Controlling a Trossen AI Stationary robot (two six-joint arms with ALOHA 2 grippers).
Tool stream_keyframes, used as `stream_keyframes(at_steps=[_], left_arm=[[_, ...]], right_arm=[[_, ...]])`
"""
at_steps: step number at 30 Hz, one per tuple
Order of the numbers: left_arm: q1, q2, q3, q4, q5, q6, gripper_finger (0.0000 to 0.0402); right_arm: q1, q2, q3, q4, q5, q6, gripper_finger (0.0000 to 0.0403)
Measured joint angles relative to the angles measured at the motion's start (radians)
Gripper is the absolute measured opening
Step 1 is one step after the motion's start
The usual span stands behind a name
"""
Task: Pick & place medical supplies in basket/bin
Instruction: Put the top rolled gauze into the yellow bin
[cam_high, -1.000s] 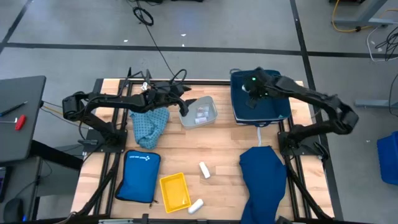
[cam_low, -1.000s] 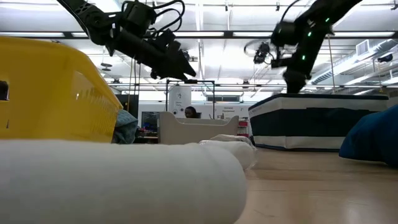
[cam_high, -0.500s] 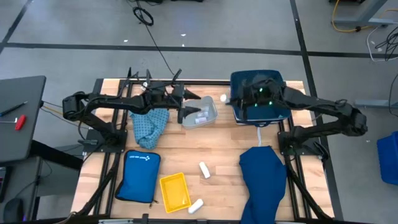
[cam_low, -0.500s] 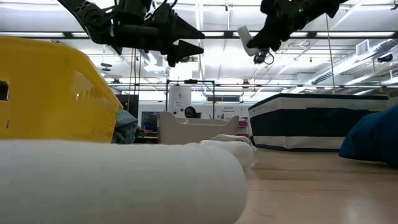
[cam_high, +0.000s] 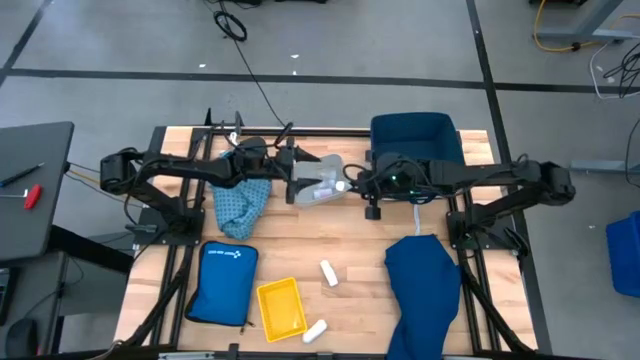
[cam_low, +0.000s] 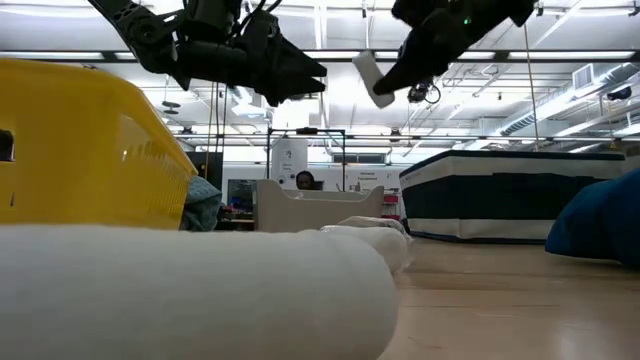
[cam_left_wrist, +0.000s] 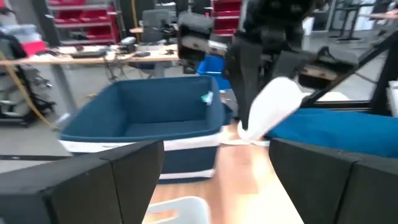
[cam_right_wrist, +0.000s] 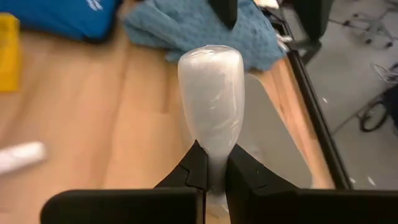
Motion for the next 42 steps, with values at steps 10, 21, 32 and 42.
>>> stream_keyframes(at_steps=[10, 21, 32, 42], left_arm=[[0.208, -0.01, 0.0, -0.023, -0.01, 0.06, 0.0298], [0.464, -0.01, 0.0, 0.048, -0.01, -0.019, 0.0298], [0.573, -0.008, 0.0, 0.051, 0.002, -0.072, 0.0298], [0.566, 0.06, 0.0, 0.101, 0.111, -0.091, 0.0298]], right_arm=[[-0.193, 0.038, 0.0, 0.051, 0.0, -0.057, 0.0025], [-0.45, 0.06, 0.0, 0.249, -0.156, -0.016, 0.0025], [-0.629, 0.112, 0.0, 0.332, -0.373, 0.052, 0.0025], [-0.533, 0.186, 0.0, 0.315, -0.562, 0.008, 0.0025]])
